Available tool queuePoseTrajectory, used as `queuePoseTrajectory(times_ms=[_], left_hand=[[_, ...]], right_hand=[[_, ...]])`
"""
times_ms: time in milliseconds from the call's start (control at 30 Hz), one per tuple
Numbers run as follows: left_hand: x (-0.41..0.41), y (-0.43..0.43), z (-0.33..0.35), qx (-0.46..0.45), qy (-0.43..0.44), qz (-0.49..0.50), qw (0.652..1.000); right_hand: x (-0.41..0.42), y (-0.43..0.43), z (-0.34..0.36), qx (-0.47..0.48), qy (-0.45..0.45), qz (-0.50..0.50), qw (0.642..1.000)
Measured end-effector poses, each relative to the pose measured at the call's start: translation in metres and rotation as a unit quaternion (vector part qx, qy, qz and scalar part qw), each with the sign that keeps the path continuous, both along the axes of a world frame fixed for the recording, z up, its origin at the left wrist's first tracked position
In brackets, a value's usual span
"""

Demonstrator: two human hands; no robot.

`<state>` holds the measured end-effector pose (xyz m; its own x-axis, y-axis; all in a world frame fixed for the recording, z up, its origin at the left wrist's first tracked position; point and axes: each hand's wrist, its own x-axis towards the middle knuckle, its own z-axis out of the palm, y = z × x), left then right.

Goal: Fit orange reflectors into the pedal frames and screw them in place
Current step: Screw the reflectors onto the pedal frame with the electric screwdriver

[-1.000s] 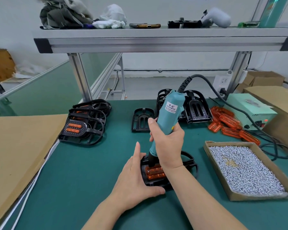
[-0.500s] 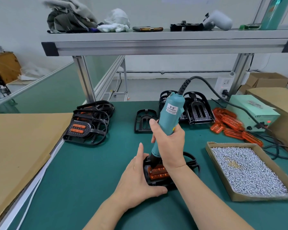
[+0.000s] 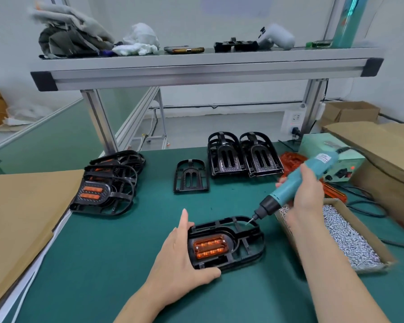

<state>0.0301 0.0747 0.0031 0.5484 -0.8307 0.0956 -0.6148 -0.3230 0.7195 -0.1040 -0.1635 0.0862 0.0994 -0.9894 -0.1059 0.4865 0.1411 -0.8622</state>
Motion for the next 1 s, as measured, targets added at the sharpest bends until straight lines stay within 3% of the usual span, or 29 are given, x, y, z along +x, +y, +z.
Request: queuePoseTrajectory(times_ms=[567, 833, 1000], left_hand=[[0.000, 0.002, -0.001, 0.010, -0.002, -0.003, 1.000], [0.000, 0.002, 0.001, 0.006, -0.007, -0.006, 1.000], [-0.002, -0.002, 0.004, 0.016, -0.044, -0.026, 0.999]], right_hand=[[-0.024, -0.029, -0.044, 0.120, 0.100, 0.034, 0.987], [-0.030, -0.026, -0.051, 0.079, 0.200, 0.005, 0.976], [-0.028, -0.024, -0.056, 0.012, 0.308, -0.046, 0.950]])
